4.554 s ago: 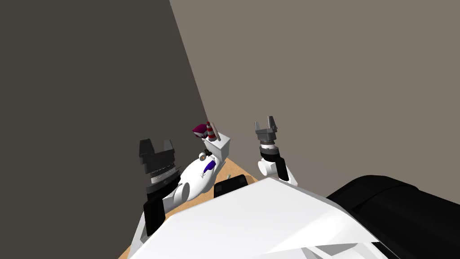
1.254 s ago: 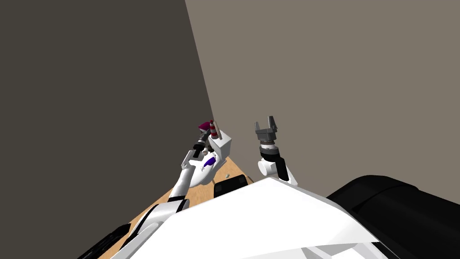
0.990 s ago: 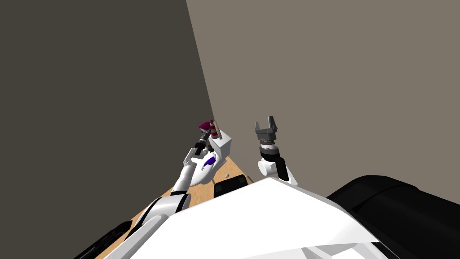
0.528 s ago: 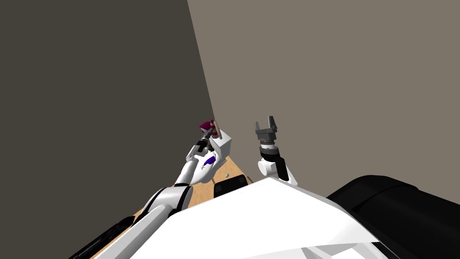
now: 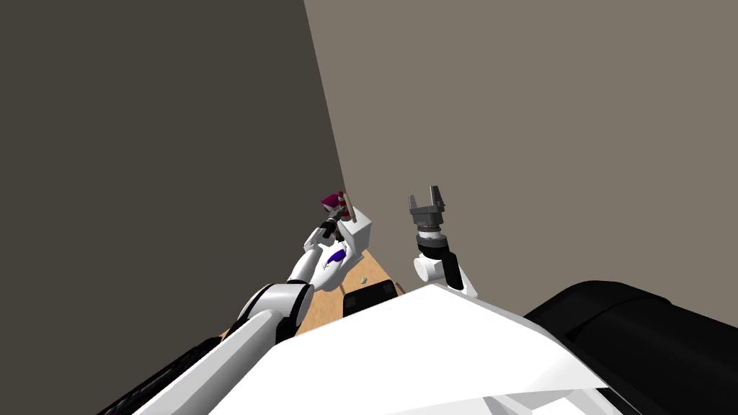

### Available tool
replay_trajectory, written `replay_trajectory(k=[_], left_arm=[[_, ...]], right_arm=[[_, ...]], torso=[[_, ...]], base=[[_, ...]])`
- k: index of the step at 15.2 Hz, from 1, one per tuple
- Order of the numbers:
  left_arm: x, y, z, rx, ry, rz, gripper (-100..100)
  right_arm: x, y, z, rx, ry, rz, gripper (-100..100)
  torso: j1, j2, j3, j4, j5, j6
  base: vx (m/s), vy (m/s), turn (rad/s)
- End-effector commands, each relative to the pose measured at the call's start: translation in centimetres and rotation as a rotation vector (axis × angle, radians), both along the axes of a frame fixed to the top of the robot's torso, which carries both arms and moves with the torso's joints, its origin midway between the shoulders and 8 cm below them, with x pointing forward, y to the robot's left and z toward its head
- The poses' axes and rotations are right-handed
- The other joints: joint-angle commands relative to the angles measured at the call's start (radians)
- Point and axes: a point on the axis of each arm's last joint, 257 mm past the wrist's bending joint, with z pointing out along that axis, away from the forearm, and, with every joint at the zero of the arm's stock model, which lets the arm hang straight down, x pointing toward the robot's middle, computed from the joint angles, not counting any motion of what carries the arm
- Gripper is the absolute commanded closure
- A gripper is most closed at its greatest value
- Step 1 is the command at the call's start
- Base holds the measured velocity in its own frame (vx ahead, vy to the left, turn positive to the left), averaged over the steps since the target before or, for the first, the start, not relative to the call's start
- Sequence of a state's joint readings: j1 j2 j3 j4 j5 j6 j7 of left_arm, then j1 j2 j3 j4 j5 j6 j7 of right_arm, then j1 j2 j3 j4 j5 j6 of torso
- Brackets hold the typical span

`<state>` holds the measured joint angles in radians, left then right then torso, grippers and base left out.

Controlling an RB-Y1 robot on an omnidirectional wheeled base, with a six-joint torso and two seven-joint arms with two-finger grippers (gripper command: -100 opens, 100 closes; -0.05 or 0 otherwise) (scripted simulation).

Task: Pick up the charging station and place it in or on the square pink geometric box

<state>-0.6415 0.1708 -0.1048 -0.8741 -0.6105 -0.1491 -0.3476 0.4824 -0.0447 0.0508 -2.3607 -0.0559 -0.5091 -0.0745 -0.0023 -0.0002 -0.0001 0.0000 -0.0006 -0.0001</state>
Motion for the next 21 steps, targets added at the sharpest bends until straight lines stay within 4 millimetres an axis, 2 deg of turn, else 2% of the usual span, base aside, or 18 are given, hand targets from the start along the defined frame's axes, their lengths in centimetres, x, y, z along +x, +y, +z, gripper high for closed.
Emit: replay_trajectory(k=[1,2,3,4,5,9,12,14,15,16,18,20,21], left_arm=[[0.4,-0.3,-0.7,0.027,0.021,0.005,-100],[1.0,-1.2,-0.2,0.056,0.021,0.001,-100],[0.9,-0.9,-1.1,0.060,0.039,0.006,-100],[1.4,-1.7,-0.9,0.088,0.042,0.002,-100],[1.3,-1.5,-1.6,0.091,0.056,0.006,-100],[1.8,-2.9,-2.3,0.143,0.086,0.001,-100],[1.9,-5.6,-3.4,0.193,0.122,-0.018,-100],[1.9,-5.6,-3.4,0.193,0.122,-0.018,-100],[1.5,-7.8,-4.0,0.206,0.141,-0.038,-100],[1.7,-7.1,-3.8,0.184,0.144,-0.021,-100],[1.5,-7.8,-4.0,0.206,0.141,-0.038,-100],[1.6,-7.5,-3.9,0.198,0.141,-0.032,-100],[1.6,-7.5,-3.9,0.197,0.141,-0.032,100]], right_arm=[[0.0,0.0,0.0,0.000,0.000,0.000,0],[0.0,0.0,0.0,0.000,0.000,0.000,0],[0.0,0.0,0.0,0.000,0.000,0.000,0],[0.0,0.0,0.0,0.000,0.000,0.000,0],[0.0,0.0,0.0,0.000,0.000,0.000,0],[0.0,0.0,0.0,0.000,0.000,0.000,0],[0.0,0.0,0.0,0.000,0.000,0.000,0],[0.0,0.0,0.0,0.000,0.000,0.000,0],[0.0,0.0,0.0,0.000,0.000,0.000,0],[0.0,0.0,0.0,0.000,0.000,0.000,0],[0.0,0.0,0.0,0.000,0.000,0.000,0],[0.0,0.0,0.0,0.000,0.000,0.000,0],[0.0,0.0,0.0,0.000,0.000,0.000,0]], torso=[[0.000,0.000,0.000,0.000,0.000,0.000],[0.000,0.000,0.000,0.000,0.000,0.000],[0.000,0.000,0.000,0.000,0.000,0.000],[0.000,0.000,0.000,0.000,0.000,0.000],[0.000,0.000,0.000,0.000,0.000,0.000],[0.000,-0.001,0.000,0.000,0.000,0.000],[0.000,-0.001,-0.001,0.000,0.000,0.000],[0.000,-0.002,-0.001,0.000,0.000,0.000],[0.001,-0.002,-0.001,0.000,0.000,0.000],[0.001,-0.002,-0.001,-0.001,0.000,0.000],[0.001,-0.002,-0.001,-0.001,0.000,0.000],[0.002,-0.002,-0.001,0.000,0.001,0.000],[0.002,-0.001,-0.001,0.000,0.001,0.000]], base=[[-0.008,-0.023,0.054],[-0.009,-0.024,0.062],[-0.007,-0.027,0.050],[-0.003,-0.034,0.061],[-0.001,-0.033,0.044],[-0.001,-0.023,0.051],[0.011,-0.021,0.063],[0.019,-0.016,0.022],[0.023,-0.009,0.042],[0.030,-0.009,0.034],[0.020,-0.004,0.007],[0.003,0.000,-0.001],[0.000,0.000,0.000]])
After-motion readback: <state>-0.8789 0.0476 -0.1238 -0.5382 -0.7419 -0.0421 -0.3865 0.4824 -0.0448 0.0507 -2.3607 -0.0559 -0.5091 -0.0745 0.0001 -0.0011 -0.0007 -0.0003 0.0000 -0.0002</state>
